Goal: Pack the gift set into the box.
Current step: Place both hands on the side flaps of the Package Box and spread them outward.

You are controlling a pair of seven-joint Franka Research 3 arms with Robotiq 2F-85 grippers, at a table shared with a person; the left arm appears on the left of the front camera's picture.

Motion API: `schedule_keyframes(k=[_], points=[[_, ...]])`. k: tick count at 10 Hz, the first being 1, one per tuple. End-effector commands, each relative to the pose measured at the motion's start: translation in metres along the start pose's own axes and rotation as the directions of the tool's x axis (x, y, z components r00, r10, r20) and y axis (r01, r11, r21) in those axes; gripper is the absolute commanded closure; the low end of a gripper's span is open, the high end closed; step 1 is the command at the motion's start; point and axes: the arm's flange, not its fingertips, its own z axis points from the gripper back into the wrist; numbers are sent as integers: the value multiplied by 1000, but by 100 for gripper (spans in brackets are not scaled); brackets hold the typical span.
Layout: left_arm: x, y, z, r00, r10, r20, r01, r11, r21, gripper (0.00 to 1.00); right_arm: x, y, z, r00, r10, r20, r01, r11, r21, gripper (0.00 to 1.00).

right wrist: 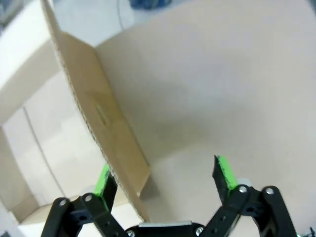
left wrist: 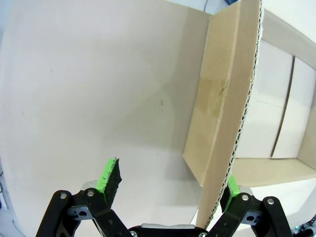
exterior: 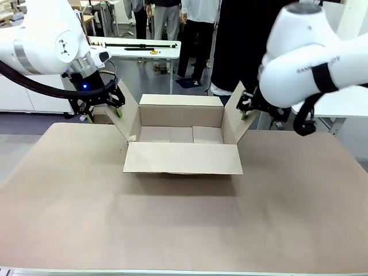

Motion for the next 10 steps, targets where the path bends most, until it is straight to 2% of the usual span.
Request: schedule_keyframes(k=[1, 2, 3, 10], points=[[0, -1, 1, 1000, 10, 7, -10, 1000, 18, 0, -11, -31, -3, 999, -31, 22, 28, 992, 124, 0], [0, -1, 1, 1000, 10, 7, -10, 1000, 18, 0, -11, -43, -6, 1000, -18, 19, 13, 973, 231, 0], [0, -1, 1, 1000, 10, 7, -10, 1000, 18, 0, -2, -16, -4, 999, -37, 11, 36, 998, 41, 0], [0, -1, 1, 1000, 10, 7, -10, 1000, 18, 0, -2, -16, -4, 999, -37, 11, 36, 998, 41, 0]])
